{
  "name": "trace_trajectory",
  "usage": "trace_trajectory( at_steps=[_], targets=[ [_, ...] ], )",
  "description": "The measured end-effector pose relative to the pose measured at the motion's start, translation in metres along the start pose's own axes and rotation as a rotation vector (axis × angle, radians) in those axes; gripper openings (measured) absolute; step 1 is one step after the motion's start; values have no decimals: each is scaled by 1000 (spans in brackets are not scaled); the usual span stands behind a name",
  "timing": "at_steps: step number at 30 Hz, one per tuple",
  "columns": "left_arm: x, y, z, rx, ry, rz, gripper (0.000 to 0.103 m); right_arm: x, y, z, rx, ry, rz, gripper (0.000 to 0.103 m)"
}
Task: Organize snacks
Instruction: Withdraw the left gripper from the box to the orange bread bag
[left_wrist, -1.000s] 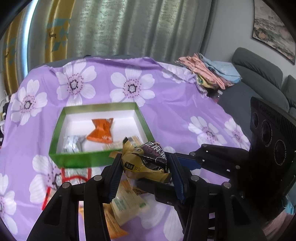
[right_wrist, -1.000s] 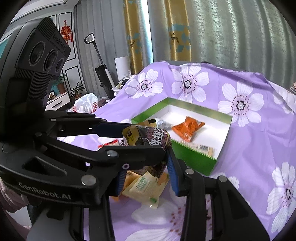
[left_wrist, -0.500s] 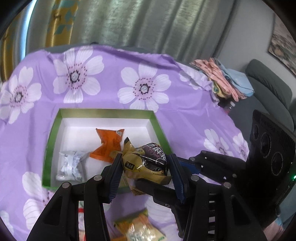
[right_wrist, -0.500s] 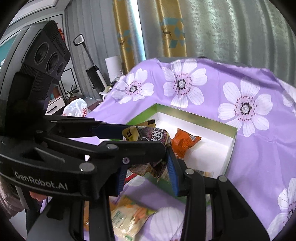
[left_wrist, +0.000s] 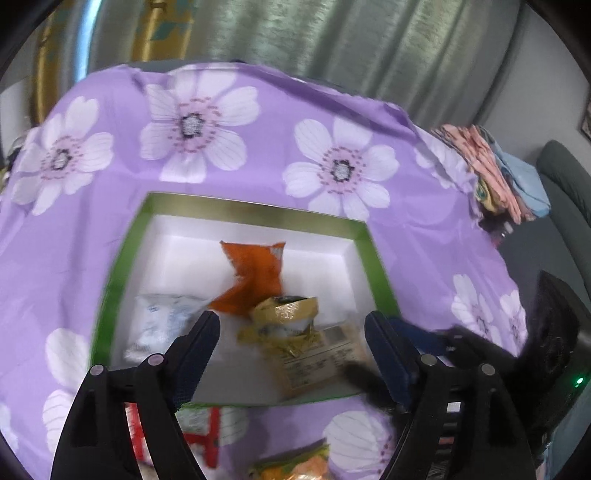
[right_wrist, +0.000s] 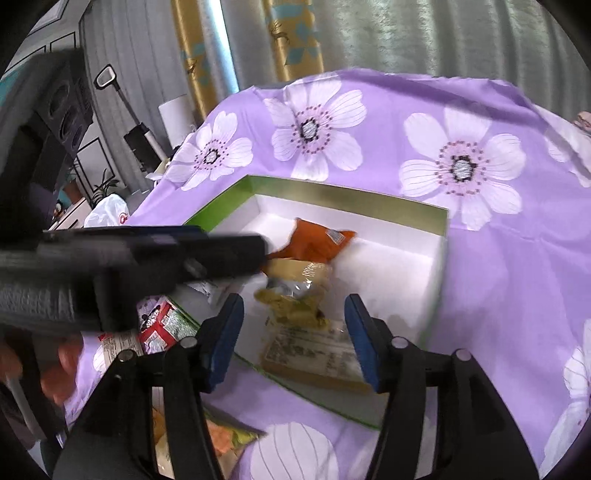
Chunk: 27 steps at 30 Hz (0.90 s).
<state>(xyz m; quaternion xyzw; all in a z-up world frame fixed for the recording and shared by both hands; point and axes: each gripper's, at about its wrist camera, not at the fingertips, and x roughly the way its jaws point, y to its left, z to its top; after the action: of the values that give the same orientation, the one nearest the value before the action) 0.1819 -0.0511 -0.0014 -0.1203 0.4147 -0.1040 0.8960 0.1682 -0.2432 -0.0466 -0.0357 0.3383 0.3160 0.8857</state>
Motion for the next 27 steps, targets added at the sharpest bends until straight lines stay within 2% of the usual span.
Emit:
trace_trajectory(
  at_steps=[3, 11, 27],
  targets=[
    [-13, 10, -6, -19, -8, 16, 81, -22, -3, -7, 19, -31, -1, 65],
    [-46, 26, -42, -72, 2, 47, 81, -63, 6, -33, 52, -54, 26, 68],
    [-82, 36, -121, -112, 62, 78, 81, -86, 62, -86, 6, 24, 122, 68]
  ],
)
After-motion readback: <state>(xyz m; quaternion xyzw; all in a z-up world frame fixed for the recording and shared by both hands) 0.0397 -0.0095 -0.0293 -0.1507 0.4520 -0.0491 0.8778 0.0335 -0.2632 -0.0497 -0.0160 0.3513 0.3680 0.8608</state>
